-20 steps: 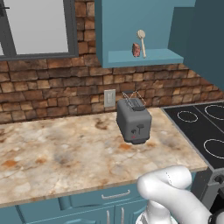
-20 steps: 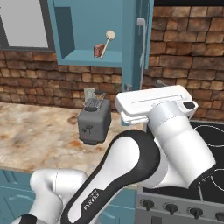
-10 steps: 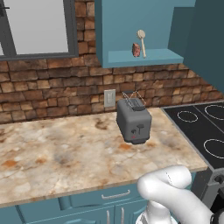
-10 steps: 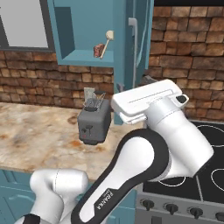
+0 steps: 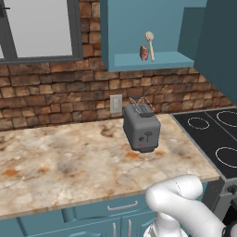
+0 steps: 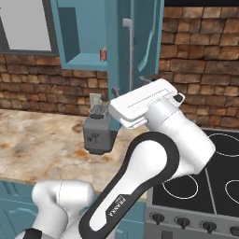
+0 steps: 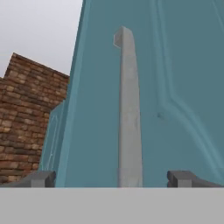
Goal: Pick up the dish brush and bar soap from the sink, and place them back in the cabinet, and close the cabinet door.
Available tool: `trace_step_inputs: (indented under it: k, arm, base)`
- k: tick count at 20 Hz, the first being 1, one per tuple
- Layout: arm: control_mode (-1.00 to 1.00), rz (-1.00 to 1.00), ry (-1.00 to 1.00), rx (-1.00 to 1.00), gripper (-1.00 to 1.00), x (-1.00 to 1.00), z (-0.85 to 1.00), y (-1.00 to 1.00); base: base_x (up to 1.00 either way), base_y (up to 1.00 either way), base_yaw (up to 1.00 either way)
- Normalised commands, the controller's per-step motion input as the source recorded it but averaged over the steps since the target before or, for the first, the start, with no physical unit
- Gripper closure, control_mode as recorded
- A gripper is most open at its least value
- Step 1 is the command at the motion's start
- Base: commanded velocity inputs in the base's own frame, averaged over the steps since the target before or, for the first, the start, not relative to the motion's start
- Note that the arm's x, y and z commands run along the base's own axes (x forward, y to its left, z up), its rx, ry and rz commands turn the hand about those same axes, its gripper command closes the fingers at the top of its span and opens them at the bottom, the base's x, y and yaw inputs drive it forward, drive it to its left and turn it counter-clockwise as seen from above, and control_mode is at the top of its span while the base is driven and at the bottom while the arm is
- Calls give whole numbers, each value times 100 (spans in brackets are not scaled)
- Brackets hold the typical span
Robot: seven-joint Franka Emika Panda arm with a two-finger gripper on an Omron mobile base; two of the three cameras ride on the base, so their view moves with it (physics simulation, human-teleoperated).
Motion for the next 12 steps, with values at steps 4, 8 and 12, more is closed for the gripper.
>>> trace_step_inputs:
  k: [4,8,12]
  arm:
    - [-100,9,-3,0,-100,70,-18,38]
    - [-100,8,-2,0,-100,68,-17,40]
    - [-100,5,0,0,-100,67,-8,46]
  base:
    - [0,0,0]
    - [0,0,0]
    - [0,0,0]
